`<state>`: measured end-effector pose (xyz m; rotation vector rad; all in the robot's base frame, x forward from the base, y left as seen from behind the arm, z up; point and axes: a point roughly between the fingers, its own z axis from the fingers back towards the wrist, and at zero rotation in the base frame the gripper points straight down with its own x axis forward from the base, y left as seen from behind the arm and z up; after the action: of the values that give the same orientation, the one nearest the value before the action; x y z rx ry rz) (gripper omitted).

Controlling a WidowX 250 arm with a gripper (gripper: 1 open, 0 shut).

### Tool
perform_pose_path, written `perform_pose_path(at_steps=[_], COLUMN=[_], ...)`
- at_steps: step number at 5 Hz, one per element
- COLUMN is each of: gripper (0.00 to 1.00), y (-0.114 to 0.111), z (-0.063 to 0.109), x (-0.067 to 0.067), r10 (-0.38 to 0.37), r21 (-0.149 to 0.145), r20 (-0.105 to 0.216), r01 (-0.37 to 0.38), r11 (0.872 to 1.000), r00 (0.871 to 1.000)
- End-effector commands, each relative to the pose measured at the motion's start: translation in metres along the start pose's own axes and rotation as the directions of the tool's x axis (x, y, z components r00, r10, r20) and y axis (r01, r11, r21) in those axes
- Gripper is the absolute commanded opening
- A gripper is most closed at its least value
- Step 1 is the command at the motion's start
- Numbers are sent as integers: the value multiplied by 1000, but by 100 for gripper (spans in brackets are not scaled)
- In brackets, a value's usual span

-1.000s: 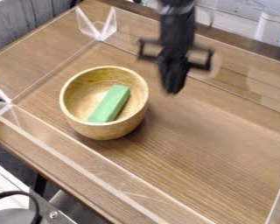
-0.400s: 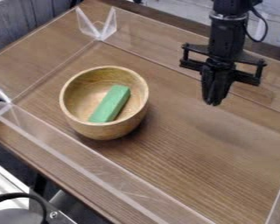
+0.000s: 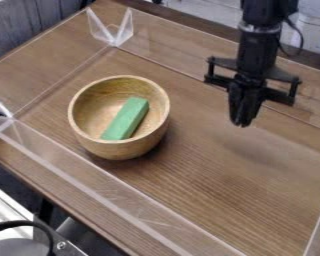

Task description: Remove the green block from inside the brown bowl and put it on the table

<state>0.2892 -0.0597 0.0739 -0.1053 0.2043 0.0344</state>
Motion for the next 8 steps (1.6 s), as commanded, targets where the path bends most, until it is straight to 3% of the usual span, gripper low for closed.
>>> perform_pose_path(at_steps=[1, 3, 4, 5, 6, 7, 8], gripper=[0, 0, 0, 100, 0, 0, 0], y=[1, 2, 8, 14, 12, 9, 7], z=[-4, -20, -26, -23, -22, -20, -21], x=[5, 8, 15, 19, 19, 20, 24], r10=[-1, 0, -9, -21, -11, 1, -11], r21=[-25, -15, -29, -45, -20, 6, -26], r20=[37, 8, -22, -41, -53, -63, -67], r01=[2, 1, 8, 19, 10, 0, 9], r11=[1000, 1000, 1000, 999, 1000, 1000, 1000], r00=[999, 1000, 1000, 999, 999, 998, 998])
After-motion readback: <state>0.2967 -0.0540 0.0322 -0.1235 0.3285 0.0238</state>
